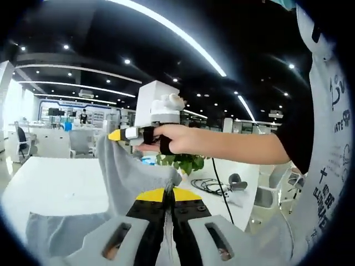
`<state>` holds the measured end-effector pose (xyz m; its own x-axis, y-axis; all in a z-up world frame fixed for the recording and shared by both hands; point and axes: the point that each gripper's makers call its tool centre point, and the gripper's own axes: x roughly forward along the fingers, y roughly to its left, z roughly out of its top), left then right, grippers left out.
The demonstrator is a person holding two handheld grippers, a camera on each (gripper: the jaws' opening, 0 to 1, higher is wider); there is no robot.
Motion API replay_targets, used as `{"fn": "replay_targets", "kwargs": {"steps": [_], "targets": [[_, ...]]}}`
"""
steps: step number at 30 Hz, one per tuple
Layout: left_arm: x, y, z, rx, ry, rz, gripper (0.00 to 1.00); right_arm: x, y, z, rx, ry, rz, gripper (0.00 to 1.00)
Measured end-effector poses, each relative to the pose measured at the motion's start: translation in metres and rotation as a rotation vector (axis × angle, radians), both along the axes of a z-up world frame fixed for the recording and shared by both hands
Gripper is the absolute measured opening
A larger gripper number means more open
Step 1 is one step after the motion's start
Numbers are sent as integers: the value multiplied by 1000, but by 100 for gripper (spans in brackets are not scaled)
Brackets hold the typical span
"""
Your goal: Fold the towel on the table until its edges align and the towel forms a compact rectangular stack.
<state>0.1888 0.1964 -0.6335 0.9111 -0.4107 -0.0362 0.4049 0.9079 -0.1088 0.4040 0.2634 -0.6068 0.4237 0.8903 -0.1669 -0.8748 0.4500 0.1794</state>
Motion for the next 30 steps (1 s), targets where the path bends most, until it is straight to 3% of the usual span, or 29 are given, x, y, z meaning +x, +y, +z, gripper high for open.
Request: {"fn": "replay_targets", "kwargs": {"steps": [16,30], "targets": [[-20,68,7,-13,-13,179,3,-26,69,1,17,12,90,1],[-38,112,-7,-27,11,288,3,-45,116,-7,-1,19,153,1]]}}
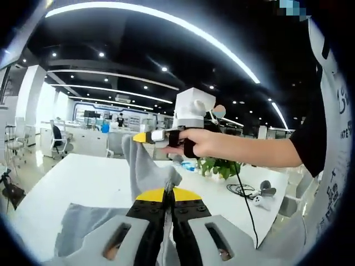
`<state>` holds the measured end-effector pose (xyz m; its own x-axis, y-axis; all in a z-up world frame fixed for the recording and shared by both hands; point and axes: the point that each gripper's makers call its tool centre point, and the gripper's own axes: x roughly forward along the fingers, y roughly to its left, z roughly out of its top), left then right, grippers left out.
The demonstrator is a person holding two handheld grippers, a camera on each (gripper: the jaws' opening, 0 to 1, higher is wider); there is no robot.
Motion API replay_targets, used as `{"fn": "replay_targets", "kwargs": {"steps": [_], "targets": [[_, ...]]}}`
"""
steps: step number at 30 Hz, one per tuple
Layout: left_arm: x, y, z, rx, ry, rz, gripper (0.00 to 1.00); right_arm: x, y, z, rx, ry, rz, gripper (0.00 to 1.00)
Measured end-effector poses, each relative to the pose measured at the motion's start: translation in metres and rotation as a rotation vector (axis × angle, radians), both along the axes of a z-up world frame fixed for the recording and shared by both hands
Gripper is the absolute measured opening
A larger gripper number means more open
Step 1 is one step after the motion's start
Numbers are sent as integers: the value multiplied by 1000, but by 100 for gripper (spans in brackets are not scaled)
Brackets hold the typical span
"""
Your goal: Fold the towel on the table until its edges align and the towel forms a compact rectangular stack.
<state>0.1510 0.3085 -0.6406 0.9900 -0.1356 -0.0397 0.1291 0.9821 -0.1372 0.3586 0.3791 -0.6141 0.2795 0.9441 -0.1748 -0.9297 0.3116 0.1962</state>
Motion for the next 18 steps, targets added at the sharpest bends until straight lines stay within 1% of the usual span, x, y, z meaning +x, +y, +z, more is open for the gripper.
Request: {"fn": "replay_targets", "kwargs": {"steps": [5,8,11,16,18], "targets": [[-5,9,-12,-5,24,28,3,-9,16,-14,-27,3,23,1],[-10,12,-18,14,41,42,3,-13,23,-20,-33,12,34,1],[-14,20,-21,-8,41,64,3,-17,31,-24,-40,17,47,1],[-20,40,-32,-32,54,120,3,-20,44,-35,-55,18,55,1],[-23,51,-41,-50,70,150,3,-20,51,-43,-69,11,54,1]]}}
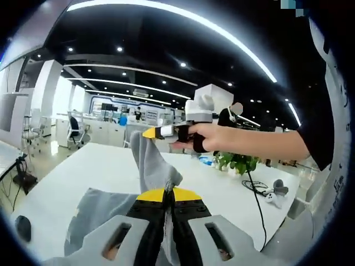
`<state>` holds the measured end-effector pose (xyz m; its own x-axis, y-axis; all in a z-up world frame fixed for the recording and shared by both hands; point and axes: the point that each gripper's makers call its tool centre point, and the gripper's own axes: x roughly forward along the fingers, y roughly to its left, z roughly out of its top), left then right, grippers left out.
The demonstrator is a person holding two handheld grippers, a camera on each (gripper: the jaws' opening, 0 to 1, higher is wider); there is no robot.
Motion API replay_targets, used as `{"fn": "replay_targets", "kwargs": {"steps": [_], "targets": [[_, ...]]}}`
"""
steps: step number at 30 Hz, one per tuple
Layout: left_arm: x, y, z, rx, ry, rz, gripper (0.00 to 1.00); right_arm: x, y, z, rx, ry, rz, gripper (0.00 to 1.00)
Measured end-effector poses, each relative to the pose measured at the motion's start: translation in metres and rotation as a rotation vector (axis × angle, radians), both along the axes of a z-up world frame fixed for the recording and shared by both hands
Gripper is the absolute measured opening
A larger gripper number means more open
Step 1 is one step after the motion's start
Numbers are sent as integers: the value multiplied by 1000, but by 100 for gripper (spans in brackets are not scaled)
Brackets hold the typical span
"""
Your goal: Fold the towel on the table until its edges align and the towel forms a compact rectangular stack.
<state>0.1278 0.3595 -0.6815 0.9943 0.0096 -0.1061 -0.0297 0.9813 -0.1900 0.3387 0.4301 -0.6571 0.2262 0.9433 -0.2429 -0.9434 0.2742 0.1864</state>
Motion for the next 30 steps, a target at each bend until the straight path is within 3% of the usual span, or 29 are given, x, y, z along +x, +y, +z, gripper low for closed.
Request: {"fn": "replay_targets", "kwargs": {"steps": [4,9,12,25,26,28,30], "targets": [[-5,16,-10,-16,15,50,3,-1,10,-13,-12,14,-4,1],[-17,44,-29,-50,62,163,3,-2,26,-27,-17,30,-18,1],[-25,58,-39,-86,60,223,3,-6,37,-36,-25,41,-15,1],[-39,91,-79,-139,112,315,3,-16,77,-85,-59,123,-89,1],[-40,93,-82,-143,116,320,3,-16,78,-87,-61,124,-90,1],[-42,98,-95,-151,133,327,3,-18,83,-97,-113,35,-90,1],[-44,101,-105,-144,164,334,3,-22,92,-106,-114,48,-96,1]]}}
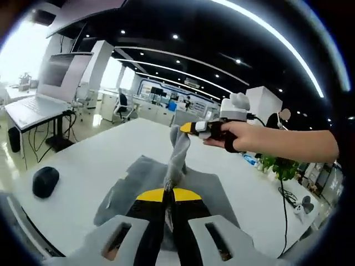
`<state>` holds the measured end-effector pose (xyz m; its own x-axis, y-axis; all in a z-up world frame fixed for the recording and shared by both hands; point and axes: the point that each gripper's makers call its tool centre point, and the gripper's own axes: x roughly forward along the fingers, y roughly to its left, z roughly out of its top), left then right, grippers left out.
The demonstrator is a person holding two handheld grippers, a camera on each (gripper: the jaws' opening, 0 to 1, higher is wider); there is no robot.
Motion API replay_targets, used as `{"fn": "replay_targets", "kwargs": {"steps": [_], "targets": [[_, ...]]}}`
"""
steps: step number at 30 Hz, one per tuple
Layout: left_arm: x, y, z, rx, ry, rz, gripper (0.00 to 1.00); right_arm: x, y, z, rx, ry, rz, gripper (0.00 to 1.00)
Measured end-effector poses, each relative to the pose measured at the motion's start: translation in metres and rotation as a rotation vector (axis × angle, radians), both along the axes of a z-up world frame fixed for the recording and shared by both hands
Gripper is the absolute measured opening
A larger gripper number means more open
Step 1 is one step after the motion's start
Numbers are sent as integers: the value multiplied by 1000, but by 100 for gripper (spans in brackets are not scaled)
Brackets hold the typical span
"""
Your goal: Fold the towel on the table until its edges align and the towel forms a compact rectangular stack.
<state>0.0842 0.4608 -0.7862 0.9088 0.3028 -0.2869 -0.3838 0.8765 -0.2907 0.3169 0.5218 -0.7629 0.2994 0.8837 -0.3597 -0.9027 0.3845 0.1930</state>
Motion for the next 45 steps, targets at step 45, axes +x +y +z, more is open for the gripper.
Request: {"fn": "replay_targets", "kwargs": {"steps": [45], "targets": [[-43,78,-107,-115,240,258,10,-6,84,-110,-40,90,-24,7]]}}
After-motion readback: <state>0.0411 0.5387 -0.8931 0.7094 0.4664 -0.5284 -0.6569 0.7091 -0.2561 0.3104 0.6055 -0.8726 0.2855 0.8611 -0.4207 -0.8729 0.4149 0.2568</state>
